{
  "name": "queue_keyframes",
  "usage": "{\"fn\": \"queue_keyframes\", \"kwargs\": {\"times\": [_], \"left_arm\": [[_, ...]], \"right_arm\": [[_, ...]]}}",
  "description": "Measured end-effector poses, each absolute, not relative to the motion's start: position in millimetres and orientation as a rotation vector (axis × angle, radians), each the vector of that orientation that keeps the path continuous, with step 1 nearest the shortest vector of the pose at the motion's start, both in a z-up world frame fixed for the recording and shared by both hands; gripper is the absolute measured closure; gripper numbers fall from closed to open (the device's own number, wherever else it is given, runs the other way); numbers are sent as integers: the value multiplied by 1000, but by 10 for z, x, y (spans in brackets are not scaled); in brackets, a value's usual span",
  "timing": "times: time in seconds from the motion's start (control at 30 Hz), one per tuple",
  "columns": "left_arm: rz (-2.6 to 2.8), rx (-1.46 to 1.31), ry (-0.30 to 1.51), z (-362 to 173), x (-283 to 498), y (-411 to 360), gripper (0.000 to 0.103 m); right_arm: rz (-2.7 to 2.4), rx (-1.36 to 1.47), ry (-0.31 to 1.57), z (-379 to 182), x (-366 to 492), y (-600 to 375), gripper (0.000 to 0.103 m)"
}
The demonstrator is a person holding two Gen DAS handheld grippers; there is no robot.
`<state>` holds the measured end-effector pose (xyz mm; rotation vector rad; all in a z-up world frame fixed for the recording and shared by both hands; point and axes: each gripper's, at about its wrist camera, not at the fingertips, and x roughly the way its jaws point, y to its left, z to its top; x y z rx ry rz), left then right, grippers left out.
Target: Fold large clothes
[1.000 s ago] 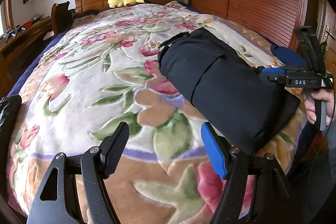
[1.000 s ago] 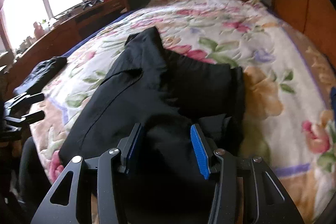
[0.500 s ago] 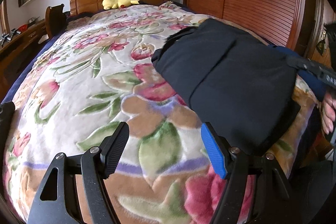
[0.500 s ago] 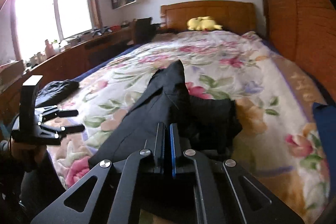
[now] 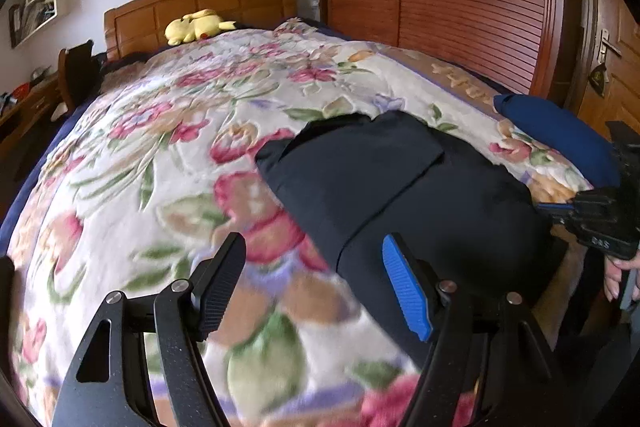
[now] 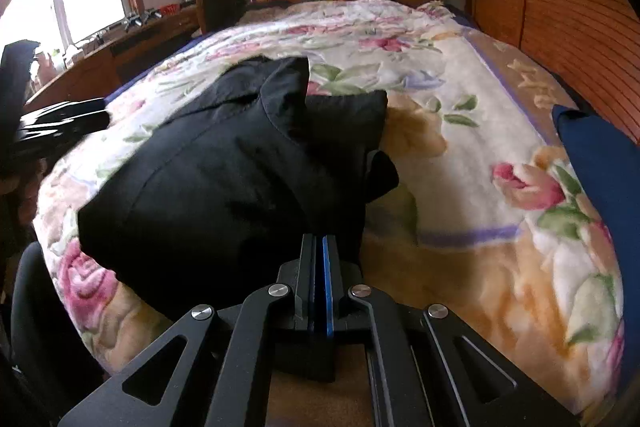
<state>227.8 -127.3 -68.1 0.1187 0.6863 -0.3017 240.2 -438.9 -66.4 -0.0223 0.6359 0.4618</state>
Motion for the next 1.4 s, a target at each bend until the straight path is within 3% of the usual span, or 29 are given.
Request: {"fn": "queue_keyframes", "kwargs": {"times": [0.1,0.2,0.23,0.27,0.5,0.63,0.97,1.4], "left_arm": [[-319,112,688,-677,2426,-1327,31],[-327,121,689,-700,2561,-1356,31],[-328,126,690,-710,2603,-1362,31],[-328,130,691,-723,2655,-1365,31],[-309,165,699,-849,3063,-1360,31],[-284,194,712,-933,3334,-1326,31],[-267,169,775,-1220,3899,-1234,31],[-289,138,892,-1517,4197,-1247,30]], "right_arm": [[464,-22,595,-571,2344,-4401,97],[452,-23,546,-529,2291,-4412,70],[452,-25,532,-524,2268,-4387,57],[446,-30,525,-527,2265,-4349,52],[393,-28,595,-693,2444,-4251,45],[349,-27,631,-810,2530,-4317,29],[353,64,703,-1009,2493,-4404,21],[334,92,745,-1060,2518,-4263,21]]}}
